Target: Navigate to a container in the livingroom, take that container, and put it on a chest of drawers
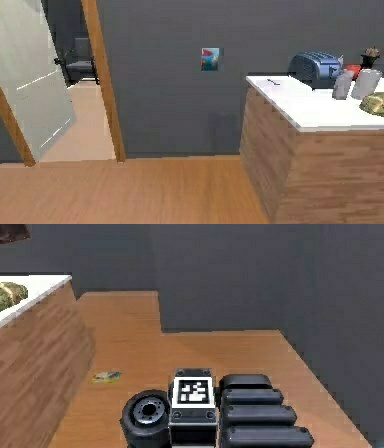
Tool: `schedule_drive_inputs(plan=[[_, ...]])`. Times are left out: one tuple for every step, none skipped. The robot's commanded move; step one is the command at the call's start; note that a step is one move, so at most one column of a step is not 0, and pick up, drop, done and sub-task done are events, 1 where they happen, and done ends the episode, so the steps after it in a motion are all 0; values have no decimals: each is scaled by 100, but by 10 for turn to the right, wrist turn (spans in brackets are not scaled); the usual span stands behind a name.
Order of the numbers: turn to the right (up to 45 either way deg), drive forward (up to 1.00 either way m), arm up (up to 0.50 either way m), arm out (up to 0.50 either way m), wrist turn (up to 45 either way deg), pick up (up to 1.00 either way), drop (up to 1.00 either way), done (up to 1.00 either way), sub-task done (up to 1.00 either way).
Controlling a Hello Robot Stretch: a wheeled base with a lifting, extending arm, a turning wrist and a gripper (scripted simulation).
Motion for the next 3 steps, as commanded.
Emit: schedule_drive_inputs(plan=[[-390,0,0,0,0,0,0,0,0],[0,20,0,0,0,0,0,0,0],[-30,0,0,0,0,0,0,0,0]])
